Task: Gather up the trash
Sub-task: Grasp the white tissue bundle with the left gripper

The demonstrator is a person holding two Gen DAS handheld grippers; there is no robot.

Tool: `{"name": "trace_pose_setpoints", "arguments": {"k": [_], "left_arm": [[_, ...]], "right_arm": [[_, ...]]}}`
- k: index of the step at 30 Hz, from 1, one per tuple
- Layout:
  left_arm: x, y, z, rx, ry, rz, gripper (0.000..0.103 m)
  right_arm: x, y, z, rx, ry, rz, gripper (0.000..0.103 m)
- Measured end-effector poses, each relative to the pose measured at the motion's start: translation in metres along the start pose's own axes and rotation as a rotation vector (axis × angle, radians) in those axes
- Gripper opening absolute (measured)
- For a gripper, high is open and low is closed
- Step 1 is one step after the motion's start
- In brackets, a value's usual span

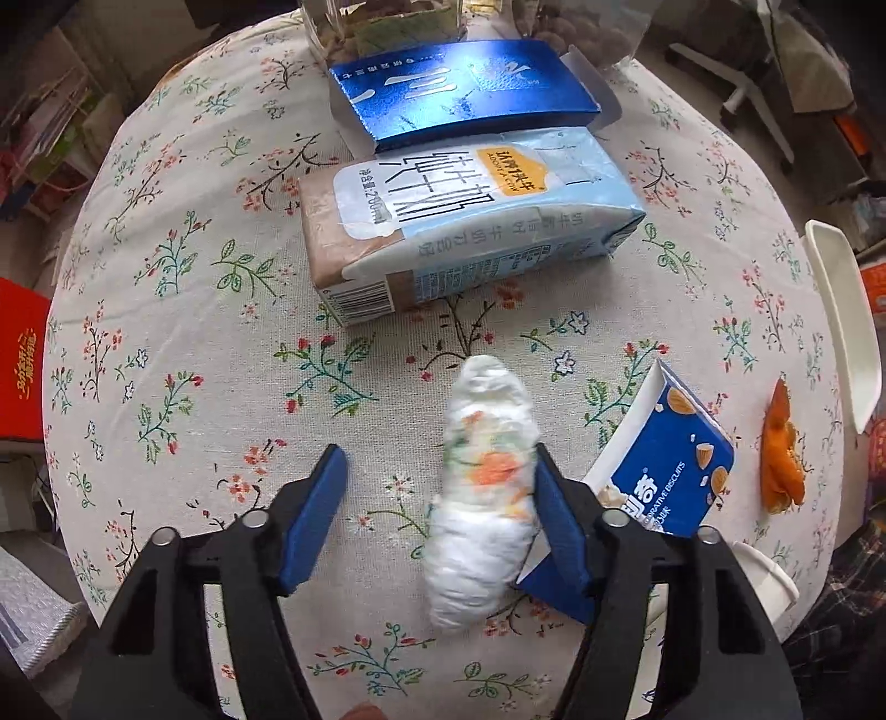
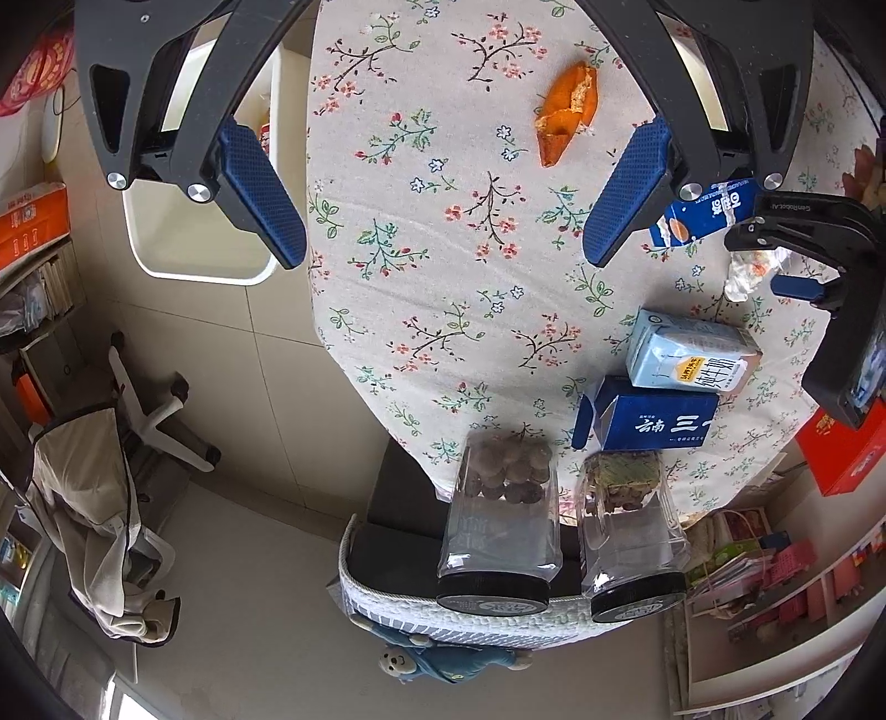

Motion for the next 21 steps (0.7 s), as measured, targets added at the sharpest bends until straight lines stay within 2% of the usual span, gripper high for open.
{"name": "trace_pose_setpoints", "arguments": {"k": [1,3,6,10,14,19,21], "left_arm": [[-0.001,0.003,-0.001,0.007,0.001,-0.023,0.036],[-0.001,0.006,-0.004,0.013,0.007,-0.045,0.036],[-0.003,0.013,-0.012,-0.007,-0.003,-0.005,0.036],[0.005,0.043,-0.018,-0.064,0.026,-0.022,0.036],[0.021,0.070,-0.023,-0.121,0.065,-0.042,0.036],[0.047,0.083,-0.030,-0.143,0.107,-0.030,0.036],[0.057,0.081,-0.031,-0.145,0.129,-0.027,0.036]], "right_arm": [[0.003,-0.003,0.000,0.011,0.002,0.024,0.096],[0.012,-0.009,0.000,0.042,0.027,0.075,0.096],[0.033,-0.019,-0.002,0.082,0.086,0.146,0.096],[0.061,-0.036,0.000,0.130,0.132,0.241,0.096],[0.068,-0.056,0.004,0.180,0.053,0.285,0.094],[0.065,-0.080,0.000,0.338,-0.199,0.522,0.092],[0.075,-0.083,0.000,0.377,-0.212,0.522,0.092]]}}
Point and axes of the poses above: each gripper's, at about its wrist camera, not at the fingertips, and y roughly against the way its jaws point, x to its left, z to its top, the point moved 1 cm from there along -y, roughly the way its jaws point, and after that the axes turned 10 degrees about y, right-handed, at the moved point
